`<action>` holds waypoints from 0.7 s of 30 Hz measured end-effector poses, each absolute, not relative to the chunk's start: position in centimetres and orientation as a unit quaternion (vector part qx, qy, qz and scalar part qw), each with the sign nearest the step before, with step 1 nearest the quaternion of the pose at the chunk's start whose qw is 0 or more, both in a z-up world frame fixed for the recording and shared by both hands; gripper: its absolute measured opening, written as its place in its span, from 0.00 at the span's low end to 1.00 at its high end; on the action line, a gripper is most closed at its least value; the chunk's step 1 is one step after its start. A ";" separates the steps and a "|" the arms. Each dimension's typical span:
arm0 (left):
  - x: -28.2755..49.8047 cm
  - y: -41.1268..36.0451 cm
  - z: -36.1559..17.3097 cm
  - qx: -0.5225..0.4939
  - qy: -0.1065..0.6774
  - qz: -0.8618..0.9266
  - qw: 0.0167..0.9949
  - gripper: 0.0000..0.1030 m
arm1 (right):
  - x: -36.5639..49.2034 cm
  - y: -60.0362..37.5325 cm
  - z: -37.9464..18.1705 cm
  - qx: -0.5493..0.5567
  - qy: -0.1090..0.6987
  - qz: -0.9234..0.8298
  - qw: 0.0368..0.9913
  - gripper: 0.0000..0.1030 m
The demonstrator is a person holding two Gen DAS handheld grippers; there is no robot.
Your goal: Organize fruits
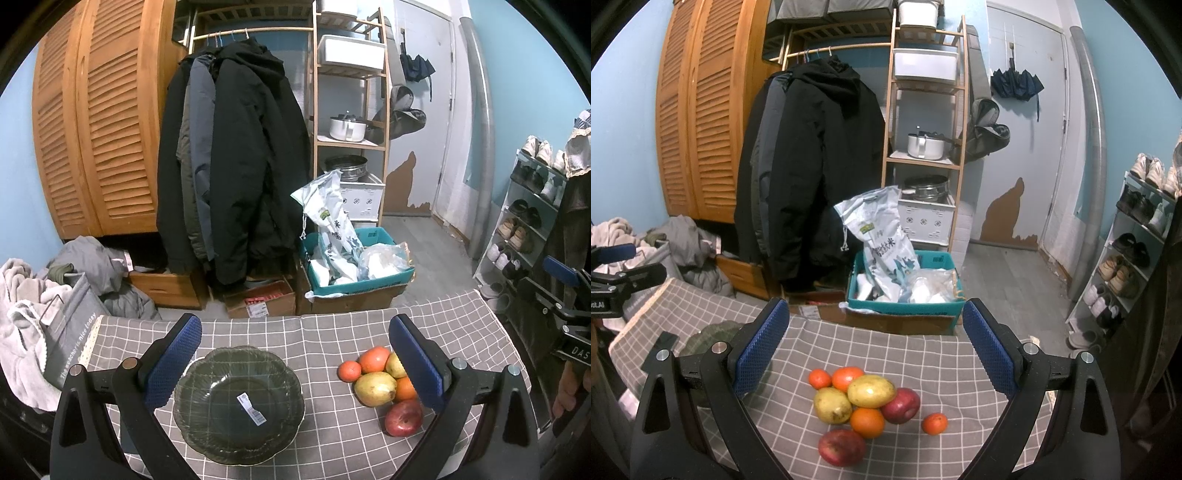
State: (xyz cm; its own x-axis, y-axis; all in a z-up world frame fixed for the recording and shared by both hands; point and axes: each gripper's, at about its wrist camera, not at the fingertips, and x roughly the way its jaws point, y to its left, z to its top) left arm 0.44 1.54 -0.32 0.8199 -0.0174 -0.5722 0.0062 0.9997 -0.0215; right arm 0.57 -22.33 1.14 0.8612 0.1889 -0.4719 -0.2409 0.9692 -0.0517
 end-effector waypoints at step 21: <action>0.4 1.3 -0.2 -0.010 0.300 -0.006 0.954 0.99 | 0.5 -22.2 1.1 -0.055 0.239 0.111 0.963 0.91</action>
